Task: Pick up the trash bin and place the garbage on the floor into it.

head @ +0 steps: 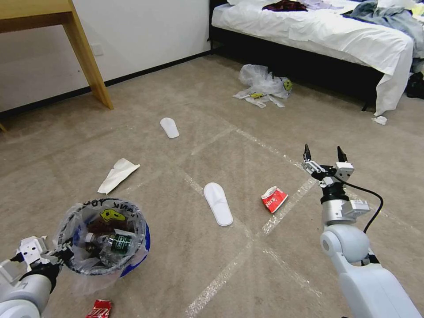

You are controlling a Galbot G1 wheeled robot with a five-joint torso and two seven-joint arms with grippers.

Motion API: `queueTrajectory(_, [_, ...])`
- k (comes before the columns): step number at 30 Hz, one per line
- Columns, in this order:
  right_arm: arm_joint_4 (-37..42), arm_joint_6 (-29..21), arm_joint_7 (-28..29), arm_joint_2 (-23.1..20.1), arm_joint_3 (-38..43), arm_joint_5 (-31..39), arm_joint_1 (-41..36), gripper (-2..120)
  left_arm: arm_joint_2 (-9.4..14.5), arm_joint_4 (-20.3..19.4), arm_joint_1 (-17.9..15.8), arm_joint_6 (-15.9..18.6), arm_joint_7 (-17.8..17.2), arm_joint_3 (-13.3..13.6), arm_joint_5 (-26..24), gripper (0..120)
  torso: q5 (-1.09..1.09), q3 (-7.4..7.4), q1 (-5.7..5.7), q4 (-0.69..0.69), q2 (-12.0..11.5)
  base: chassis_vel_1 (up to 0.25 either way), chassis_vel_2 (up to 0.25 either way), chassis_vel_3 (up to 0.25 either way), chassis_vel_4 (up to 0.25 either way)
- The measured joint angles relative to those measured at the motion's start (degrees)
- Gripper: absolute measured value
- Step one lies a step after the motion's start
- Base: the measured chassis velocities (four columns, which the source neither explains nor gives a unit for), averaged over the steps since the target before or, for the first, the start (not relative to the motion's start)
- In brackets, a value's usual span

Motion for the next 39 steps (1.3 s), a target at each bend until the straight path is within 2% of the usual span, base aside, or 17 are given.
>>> queueTrajectory(22, [-0.04, 0.09, 0.04, -0.35, -0.07, -0.07, 0.60, 100, 0.02, -0.71, 0.72, -0.05, 0.56, -1.67, -0.09, 1, 0.00, 0.00, 0.00, 0.01, 0.00, -0.004, -0.004, -0.006, -0.006])
queueTrajectory(35, [-1.27, 0.36, 0.02, 0.03, -0.70, -0.11, 1.39, 100, 0.07, -0.05, 0.26, -0.01, 0.34, -1.96, -0.30, 1, 0.00, 0.00, 0.00, 0.00, 0.00, -0.088, -0.087, -0.080, -0.086])
queueTrajectory(39, [-1.82, 0.57, -0.07, 0.33, -1.07, -0.34, 1.81, 100, 0.09, 0.18, 0.18, -0.02, 0.31, -2.05, -0.43, 1, 0.00, 0.00, 0.01, -0.04, 0.00, -0.099, -0.116, -0.109, -0.108])
